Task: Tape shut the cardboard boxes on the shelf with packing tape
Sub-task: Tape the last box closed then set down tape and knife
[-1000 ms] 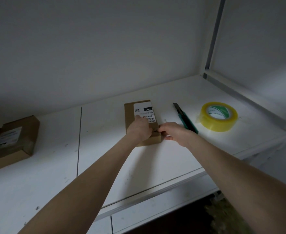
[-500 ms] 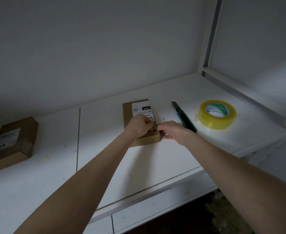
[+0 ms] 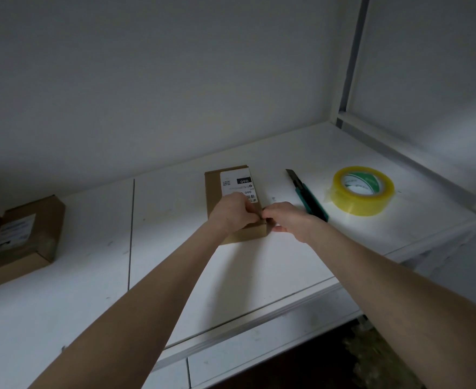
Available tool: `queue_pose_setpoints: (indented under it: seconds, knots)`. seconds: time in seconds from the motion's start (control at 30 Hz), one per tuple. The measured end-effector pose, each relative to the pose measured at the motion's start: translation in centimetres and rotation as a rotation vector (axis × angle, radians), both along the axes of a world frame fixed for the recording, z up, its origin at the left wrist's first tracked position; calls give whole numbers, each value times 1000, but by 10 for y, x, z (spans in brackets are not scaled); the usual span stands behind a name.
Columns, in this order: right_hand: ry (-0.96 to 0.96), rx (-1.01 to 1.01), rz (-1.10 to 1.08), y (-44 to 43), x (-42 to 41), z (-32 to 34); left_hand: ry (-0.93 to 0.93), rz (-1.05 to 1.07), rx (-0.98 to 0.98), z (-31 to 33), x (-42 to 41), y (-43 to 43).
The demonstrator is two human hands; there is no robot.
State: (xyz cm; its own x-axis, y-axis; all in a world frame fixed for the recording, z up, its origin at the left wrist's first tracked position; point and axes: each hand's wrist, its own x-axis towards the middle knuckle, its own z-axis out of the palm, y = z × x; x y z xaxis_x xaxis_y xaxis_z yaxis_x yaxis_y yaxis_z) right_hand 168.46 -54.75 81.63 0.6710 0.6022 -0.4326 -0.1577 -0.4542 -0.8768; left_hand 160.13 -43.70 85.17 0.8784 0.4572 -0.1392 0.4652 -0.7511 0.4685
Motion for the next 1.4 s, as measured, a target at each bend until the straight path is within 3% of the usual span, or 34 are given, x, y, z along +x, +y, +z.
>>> queue_pose_setpoints:
  seconds: [0.33,0.53,0.77,0.93,1.03,1.17,1.4]
  knots:
    - [24,28,8,-2,0,1,28,-9,83,2,11,-3]
    - [-41,-48,-7,3,-1,-1,-6,117,-127,2,5,2]
    - [-52,-78,-26,8,-3,-3,-75,168,-122,-4,-1,1]
    - [-67,-84,-16,8,-3,-3,-118,189,-30,-11,-7,5]
    - [-71,-78,-20,6,-3,-4,-238,116,34,-17,-23,7]
    - [-82,-80,-29,7,-3,-4,-449,-90,385,-41,-55,11]
    - [-94,-91,-33,8,-7,-2,-311,-198,576,-62,-60,4]
